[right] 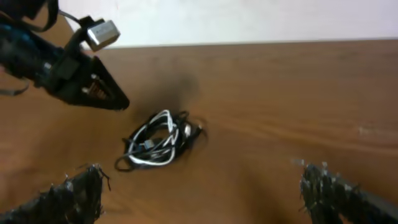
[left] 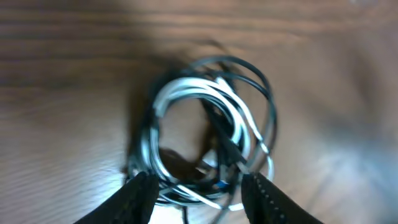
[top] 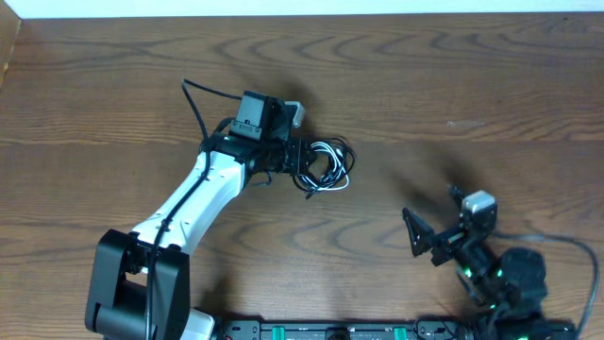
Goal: Untangle cables
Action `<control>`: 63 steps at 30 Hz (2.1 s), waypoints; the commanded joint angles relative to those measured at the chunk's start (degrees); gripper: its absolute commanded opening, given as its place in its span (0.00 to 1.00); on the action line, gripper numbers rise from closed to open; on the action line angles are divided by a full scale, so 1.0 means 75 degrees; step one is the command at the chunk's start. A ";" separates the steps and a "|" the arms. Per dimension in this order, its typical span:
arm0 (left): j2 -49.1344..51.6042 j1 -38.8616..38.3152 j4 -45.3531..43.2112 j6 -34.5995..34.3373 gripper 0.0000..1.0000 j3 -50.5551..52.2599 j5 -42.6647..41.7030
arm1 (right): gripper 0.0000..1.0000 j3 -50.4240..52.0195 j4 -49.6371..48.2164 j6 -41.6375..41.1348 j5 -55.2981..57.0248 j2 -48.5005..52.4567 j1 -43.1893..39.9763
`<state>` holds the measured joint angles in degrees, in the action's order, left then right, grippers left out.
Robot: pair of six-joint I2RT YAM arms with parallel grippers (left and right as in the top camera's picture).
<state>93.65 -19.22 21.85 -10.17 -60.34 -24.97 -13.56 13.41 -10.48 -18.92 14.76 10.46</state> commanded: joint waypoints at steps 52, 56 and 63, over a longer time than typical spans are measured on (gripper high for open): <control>0.1743 0.0023 -0.1335 -0.0656 0.37 0.0099 -0.0388 | 0.52 -0.5225 -0.0166 -0.4470 0.1023 1.0856 0.2308; 0.1743 0.0023 -0.1338 -0.0458 0.37 0.0099 -0.0388 | 0.49 -0.5225 -0.0289 -0.4552 0.1102 1.1395 0.2314; 0.1743 0.0023 -0.1335 0.0076 0.37 0.0102 -0.0373 | 0.32 -0.5225 -0.0595 -0.4570 0.1105 1.2164 0.2320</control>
<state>105.71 -19.22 11.90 -13.06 -60.31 -26.98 -52.12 8.86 -44.07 -12.03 103.31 27.55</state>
